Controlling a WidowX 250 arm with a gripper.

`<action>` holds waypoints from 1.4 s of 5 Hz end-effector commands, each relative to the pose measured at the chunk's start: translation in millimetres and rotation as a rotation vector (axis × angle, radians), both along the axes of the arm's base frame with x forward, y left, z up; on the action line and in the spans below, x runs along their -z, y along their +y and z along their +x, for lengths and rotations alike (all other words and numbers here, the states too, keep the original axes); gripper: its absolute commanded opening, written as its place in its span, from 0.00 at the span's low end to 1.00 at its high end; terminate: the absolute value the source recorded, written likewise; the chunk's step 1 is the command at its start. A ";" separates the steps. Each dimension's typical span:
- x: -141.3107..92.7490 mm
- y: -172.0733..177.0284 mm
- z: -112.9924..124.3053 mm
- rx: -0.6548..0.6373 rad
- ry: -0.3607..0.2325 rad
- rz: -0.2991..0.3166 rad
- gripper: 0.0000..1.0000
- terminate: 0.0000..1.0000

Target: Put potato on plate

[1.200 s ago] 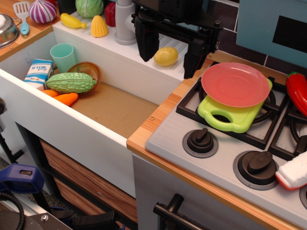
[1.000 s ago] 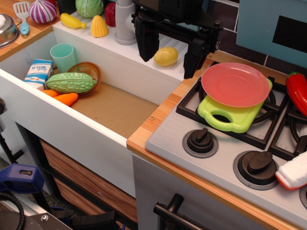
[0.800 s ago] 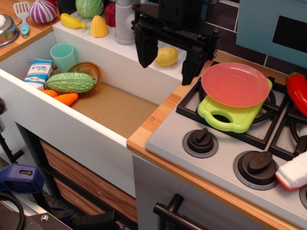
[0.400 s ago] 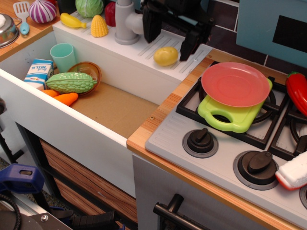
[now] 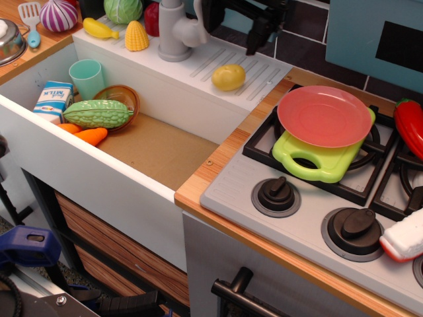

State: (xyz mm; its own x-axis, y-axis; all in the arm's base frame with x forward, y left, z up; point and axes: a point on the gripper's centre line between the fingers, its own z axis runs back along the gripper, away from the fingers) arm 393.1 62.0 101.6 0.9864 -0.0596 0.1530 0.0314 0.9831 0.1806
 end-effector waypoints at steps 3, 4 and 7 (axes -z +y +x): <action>28.8 38.4 16.6 0.074 -0.134 -0.053 1.00 0.00; 35.9 36.8 18.6 0.089 -0.144 -0.066 1.00 0.00; 62.6 27.6 26.0 0.181 -0.179 -0.158 1.00 0.00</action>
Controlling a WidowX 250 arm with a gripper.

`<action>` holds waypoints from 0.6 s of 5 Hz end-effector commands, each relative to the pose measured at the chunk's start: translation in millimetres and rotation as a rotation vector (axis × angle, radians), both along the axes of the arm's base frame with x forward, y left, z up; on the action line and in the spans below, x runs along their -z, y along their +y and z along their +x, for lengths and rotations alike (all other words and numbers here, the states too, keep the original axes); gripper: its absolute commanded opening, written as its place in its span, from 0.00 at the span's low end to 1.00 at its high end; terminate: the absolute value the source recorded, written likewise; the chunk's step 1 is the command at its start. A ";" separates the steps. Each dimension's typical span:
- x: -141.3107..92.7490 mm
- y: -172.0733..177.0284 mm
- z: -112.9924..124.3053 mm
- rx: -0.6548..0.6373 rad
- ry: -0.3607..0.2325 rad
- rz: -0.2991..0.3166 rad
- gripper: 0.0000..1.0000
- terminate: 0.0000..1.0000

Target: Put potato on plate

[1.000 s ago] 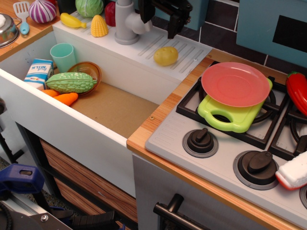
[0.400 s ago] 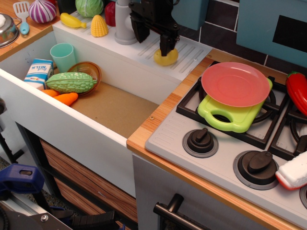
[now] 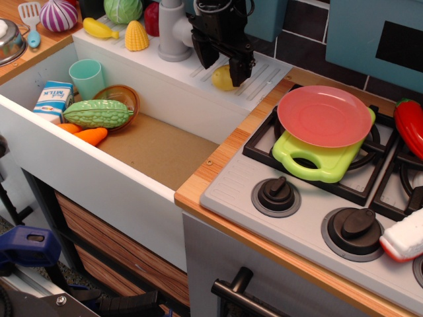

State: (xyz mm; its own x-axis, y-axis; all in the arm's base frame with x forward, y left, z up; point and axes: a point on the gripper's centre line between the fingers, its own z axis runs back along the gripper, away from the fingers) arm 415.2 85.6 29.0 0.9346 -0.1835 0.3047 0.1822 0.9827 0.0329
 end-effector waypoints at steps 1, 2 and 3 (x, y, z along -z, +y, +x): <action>-3.2 8.6 7.7 0.019 -0.008 -0.076 1.00 0.00; -0.4 9.2 9.4 0.008 -0.004 -0.085 1.00 0.00; -6.8 3.9 10.5 -0.003 0.004 -0.075 0.00 0.00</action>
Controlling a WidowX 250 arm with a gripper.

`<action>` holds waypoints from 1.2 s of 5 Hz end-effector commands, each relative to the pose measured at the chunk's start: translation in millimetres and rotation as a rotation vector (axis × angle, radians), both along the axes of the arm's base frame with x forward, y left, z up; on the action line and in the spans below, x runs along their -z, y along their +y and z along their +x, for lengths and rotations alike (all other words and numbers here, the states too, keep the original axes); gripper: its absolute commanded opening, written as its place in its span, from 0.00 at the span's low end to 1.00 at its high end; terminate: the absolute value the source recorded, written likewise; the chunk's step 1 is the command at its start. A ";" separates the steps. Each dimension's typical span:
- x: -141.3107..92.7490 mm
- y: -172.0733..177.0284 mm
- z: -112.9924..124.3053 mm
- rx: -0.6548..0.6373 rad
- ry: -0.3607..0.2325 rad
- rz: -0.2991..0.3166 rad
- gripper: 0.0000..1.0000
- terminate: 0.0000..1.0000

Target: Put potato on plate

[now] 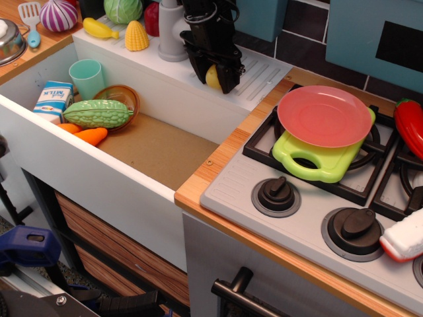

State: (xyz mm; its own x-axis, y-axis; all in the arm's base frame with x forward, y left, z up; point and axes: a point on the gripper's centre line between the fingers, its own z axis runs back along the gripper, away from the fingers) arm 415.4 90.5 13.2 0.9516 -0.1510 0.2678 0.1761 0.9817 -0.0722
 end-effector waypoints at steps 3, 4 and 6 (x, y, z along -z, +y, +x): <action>-121.7 -93.9 -12.8 -0.068 -0.025 0.126 0.00 0.00; -126.5 -119.0 -20.2 -0.047 0.017 0.101 0.00 0.00; -115.1 -143.5 -31.6 0.010 0.094 0.042 0.00 0.00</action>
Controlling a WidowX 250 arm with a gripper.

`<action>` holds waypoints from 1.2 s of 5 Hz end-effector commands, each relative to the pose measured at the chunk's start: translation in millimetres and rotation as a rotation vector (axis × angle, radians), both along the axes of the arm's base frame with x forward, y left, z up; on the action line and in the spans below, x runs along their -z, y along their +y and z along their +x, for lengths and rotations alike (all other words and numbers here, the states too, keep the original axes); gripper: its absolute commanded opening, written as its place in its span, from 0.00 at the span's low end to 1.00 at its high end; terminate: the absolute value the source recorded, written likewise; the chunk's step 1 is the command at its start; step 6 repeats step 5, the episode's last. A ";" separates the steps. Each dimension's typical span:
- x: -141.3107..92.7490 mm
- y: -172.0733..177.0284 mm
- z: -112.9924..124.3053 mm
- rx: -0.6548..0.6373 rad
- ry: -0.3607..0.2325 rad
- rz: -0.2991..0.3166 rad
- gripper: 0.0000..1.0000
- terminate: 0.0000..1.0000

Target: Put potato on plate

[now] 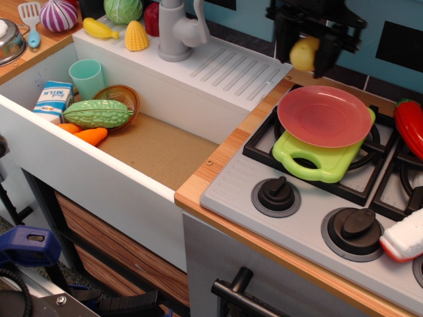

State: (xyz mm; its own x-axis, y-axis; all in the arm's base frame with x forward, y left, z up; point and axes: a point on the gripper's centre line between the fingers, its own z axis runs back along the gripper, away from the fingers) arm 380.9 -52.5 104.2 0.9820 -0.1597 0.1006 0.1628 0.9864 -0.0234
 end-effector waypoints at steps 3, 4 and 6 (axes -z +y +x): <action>-5.0 -3.8 -7.0 0.006 -0.114 -0.072 1.00 0.00; -5.0 -3.8 -7.0 0.006 -0.114 -0.072 1.00 0.00; -5.0 -3.8 -7.0 0.006 -0.114 -0.072 1.00 1.00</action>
